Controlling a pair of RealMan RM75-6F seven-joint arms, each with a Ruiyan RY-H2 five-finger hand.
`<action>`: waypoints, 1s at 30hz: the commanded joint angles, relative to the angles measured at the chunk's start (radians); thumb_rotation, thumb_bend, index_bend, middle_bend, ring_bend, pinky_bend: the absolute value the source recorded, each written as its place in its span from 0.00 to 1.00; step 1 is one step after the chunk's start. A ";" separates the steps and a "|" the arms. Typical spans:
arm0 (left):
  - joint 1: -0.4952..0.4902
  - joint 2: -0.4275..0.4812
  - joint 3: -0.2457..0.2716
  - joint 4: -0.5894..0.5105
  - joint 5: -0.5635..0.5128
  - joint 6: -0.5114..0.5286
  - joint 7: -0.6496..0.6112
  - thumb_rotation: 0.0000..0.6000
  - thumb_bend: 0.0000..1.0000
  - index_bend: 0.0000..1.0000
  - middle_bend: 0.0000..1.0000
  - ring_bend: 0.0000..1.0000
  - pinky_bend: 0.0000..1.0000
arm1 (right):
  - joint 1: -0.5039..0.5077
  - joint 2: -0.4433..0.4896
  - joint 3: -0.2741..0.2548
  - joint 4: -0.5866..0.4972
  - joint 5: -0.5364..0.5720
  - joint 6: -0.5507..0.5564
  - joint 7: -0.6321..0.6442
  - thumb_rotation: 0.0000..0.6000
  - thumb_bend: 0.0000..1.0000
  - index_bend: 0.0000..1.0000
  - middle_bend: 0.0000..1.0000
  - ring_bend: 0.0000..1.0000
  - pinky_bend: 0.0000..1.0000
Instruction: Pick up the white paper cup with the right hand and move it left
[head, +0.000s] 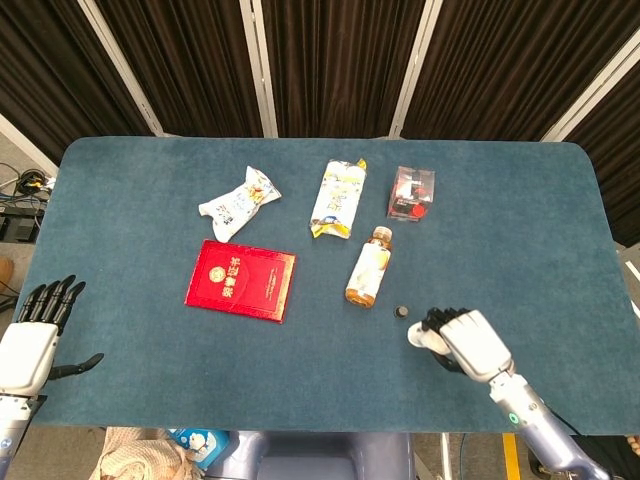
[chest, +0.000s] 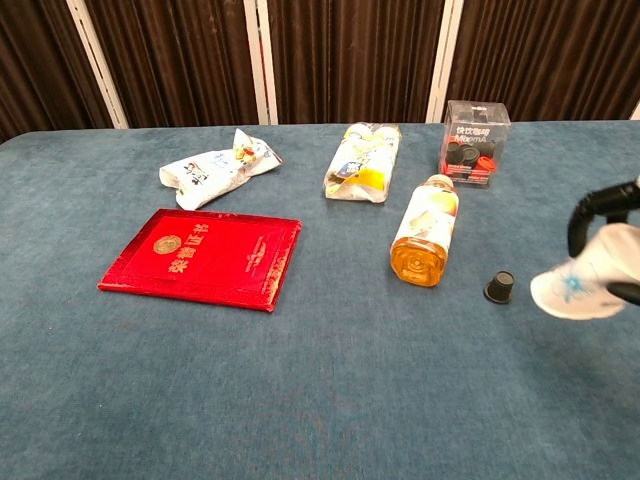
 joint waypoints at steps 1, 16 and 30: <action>-0.001 0.001 -0.001 0.000 -0.002 -0.003 -0.004 1.00 0.00 0.00 0.00 0.00 0.00 | 0.022 -0.035 0.031 0.018 0.038 -0.008 -0.018 1.00 0.41 0.45 0.37 0.47 0.58; -0.002 0.006 0.000 -0.005 0.001 -0.002 -0.021 1.00 0.00 0.00 0.00 0.00 0.00 | 0.079 -0.132 0.055 0.073 0.132 -0.064 -0.114 1.00 0.41 0.45 0.37 0.47 0.58; -0.002 0.008 0.000 -0.006 -0.001 -0.005 -0.031 1.00 0.00 0.00 0.00 0.00 0.00 | 0.108 -0.217 0.050 0.135 0.210 -0.095 -0.203 1.00 0.39 0.07 0.25 0.29 0.30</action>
